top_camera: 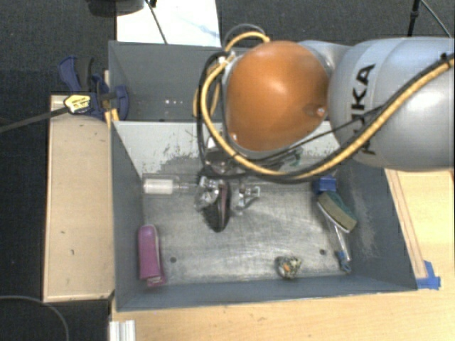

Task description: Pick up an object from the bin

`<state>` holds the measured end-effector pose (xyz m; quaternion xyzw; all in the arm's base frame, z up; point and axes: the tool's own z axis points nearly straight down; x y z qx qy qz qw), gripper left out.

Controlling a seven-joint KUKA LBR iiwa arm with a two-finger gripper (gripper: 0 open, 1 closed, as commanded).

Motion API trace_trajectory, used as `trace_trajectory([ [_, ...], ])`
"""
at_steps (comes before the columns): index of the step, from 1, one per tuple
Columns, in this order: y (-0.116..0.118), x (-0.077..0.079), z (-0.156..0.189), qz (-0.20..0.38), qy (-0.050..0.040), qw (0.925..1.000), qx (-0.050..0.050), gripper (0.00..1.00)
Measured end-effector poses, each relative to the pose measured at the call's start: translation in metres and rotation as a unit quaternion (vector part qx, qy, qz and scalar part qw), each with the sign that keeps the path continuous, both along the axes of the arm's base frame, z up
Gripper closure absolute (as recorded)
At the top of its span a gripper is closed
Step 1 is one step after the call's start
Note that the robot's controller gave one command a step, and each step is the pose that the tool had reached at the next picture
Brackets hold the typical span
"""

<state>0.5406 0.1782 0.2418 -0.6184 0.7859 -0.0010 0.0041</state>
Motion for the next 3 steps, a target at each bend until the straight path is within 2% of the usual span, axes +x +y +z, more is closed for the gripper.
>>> trace_trajectory([
  [1, 0.0, -0.001, -0.004, -0.001, 0.0033, 1.0, -0.001, 0.0],
  [2, -0.039, -0.019, -0.111, 0.223, 0.005, 0.9748, -0.002, 0.0],
  [3, -0.028, -0.024, -0.145, 0.328, -0.0037, 0.9447, 0.002, 0.0],
])
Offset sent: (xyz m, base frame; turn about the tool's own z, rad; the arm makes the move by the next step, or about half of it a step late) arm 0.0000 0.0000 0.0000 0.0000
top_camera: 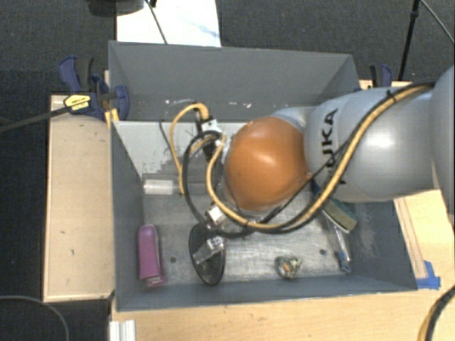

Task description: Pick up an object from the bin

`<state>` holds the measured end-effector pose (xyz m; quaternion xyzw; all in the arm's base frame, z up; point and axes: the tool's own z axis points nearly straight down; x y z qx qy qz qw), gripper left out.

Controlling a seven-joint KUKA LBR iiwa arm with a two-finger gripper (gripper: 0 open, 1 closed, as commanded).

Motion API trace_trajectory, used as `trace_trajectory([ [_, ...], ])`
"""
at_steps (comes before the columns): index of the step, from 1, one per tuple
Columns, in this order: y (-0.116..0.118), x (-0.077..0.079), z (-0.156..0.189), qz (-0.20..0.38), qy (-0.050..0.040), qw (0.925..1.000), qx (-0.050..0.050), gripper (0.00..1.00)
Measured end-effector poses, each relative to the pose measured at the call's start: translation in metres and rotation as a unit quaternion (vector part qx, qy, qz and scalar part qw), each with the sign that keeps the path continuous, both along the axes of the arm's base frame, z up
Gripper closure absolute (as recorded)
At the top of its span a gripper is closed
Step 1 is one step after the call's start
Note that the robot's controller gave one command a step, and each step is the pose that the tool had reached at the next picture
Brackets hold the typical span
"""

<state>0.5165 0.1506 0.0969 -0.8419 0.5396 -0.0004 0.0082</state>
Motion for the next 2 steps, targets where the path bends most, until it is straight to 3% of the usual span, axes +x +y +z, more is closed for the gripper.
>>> trace_trajectory([
  [1, 0.0232, -0.0035, -0.0248, 0.143, 0.0016, 0.9897, -0.004, 0.0],
  [2, 0.0213, -0.0024, -0.0235, 0.14, 0.0012, 0.9902, -0.005, 1.0],
])
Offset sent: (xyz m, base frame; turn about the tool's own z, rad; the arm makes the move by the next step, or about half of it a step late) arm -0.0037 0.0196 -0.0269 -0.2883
